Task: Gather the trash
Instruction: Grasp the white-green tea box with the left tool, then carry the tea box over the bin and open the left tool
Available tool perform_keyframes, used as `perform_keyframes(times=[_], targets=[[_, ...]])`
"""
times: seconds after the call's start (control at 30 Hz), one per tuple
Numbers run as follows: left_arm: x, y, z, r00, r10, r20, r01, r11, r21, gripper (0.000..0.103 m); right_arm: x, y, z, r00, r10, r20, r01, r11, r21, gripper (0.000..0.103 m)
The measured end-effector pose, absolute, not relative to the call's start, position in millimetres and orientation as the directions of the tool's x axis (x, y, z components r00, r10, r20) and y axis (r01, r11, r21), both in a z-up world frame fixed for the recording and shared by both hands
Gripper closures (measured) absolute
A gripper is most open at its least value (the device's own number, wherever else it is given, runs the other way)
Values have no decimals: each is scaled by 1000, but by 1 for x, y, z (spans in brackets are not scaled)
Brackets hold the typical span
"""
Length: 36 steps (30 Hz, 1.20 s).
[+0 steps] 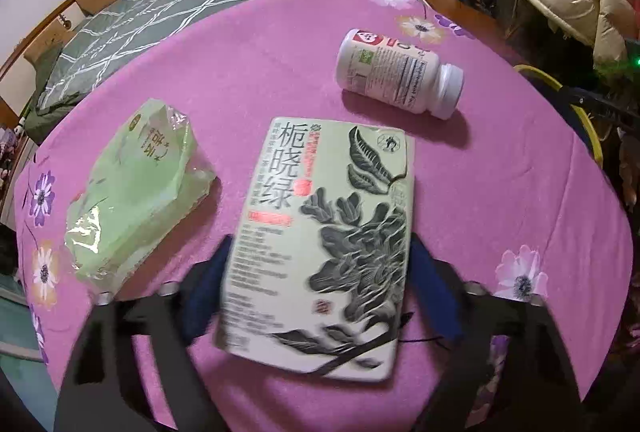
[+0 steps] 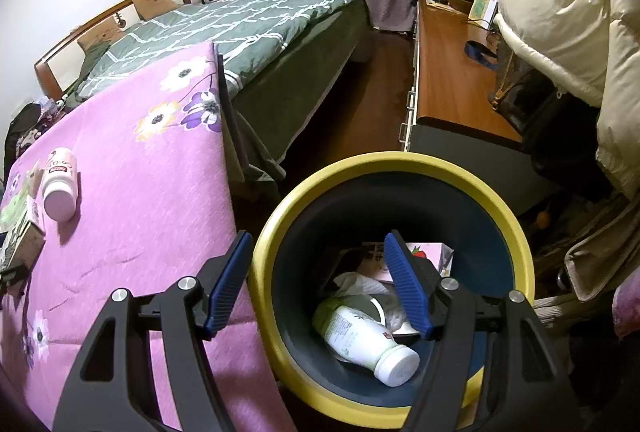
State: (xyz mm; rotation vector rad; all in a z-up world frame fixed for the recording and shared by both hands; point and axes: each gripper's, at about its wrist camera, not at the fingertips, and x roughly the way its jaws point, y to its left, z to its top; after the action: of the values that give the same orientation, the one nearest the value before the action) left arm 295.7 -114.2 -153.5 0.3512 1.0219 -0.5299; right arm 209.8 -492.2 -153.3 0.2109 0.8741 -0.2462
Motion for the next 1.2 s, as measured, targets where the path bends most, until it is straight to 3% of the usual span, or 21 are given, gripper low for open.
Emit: perform_keyframes(times=[0.23,0.47,0.7,0.87,0.93,1.03,1.2], targets=[[261,-157,-128,440,-319,-839,630,776,35,29,194,-502,-145,643,-134,-754,315,944,101,38],[225,-262,-96,372,-442,-816,779,627,15,29,156,-524,-135,638,-219,-738,385,921,58,38],[228,-400,-113,276,-484,-830,850,526,-24,29,109,-555,-130,616,-282,-735,464,884,50,38],[234,-457,-133,285,-461,-840,849,528,-2,27,89,-571,-127,598,-317,-736,498,867,31,38],[239,-464,-135,318,-460,-829,837,548,17,18,87,-574,-127,595,-322,-736,505,862,31,38],[245,-449,-124,338,-484,-807,813,582,-9,11,89,-576,-126,593,-330,-734,508,861,24,37],[234,-370,-78,424,-536,-730,763,646,-31,11,105,-564,-122,609,-310,-730,469,883,16,37]])
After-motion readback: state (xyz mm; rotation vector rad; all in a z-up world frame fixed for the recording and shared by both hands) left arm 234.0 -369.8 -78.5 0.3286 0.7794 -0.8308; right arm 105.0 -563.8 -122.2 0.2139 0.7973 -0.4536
